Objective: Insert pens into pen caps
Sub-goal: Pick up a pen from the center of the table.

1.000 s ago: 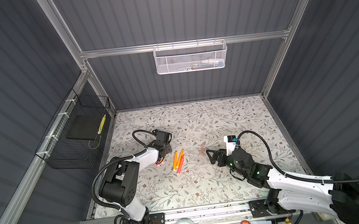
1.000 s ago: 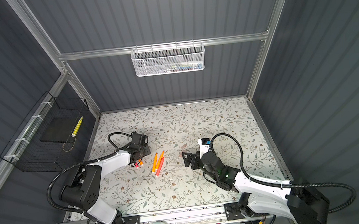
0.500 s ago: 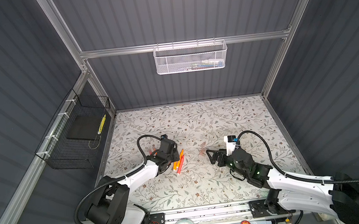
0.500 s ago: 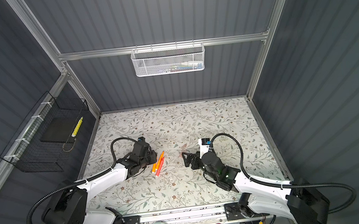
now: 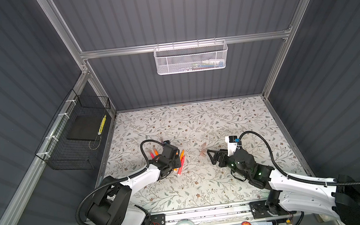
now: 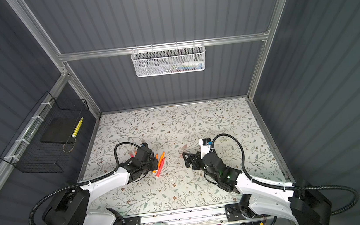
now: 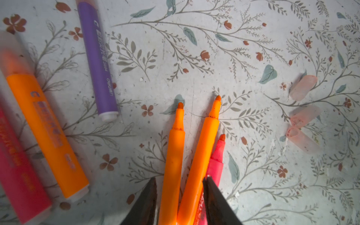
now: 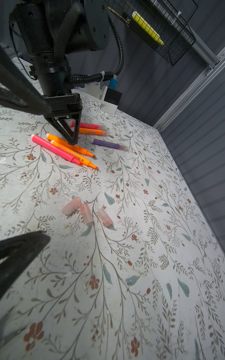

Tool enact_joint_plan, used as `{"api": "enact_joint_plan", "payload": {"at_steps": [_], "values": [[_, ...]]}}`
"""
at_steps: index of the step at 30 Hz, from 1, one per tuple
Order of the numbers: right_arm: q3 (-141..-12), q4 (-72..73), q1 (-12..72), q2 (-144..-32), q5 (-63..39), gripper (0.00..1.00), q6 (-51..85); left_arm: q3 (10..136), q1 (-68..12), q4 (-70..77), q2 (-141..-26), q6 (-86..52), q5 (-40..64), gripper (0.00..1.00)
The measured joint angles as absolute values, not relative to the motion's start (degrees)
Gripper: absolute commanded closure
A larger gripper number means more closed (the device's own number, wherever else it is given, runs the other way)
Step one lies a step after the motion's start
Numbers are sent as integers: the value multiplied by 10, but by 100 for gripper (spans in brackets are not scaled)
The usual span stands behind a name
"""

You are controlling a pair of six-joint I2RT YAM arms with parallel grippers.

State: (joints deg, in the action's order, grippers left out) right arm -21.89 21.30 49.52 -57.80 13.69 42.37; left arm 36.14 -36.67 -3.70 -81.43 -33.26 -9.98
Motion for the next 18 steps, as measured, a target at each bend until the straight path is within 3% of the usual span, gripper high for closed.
{"api": "enact_joint_plan", "payload": {"at_steps": [13, 18], "values": [[-221, 209, 495, -587, 133, 5, 424, 362, -367, 0, -870, -332, -116, 62], [-221, 209, 495, -587, 133, 5, 425, 362, -367, 1, -871, -332, -122, 73]]}}
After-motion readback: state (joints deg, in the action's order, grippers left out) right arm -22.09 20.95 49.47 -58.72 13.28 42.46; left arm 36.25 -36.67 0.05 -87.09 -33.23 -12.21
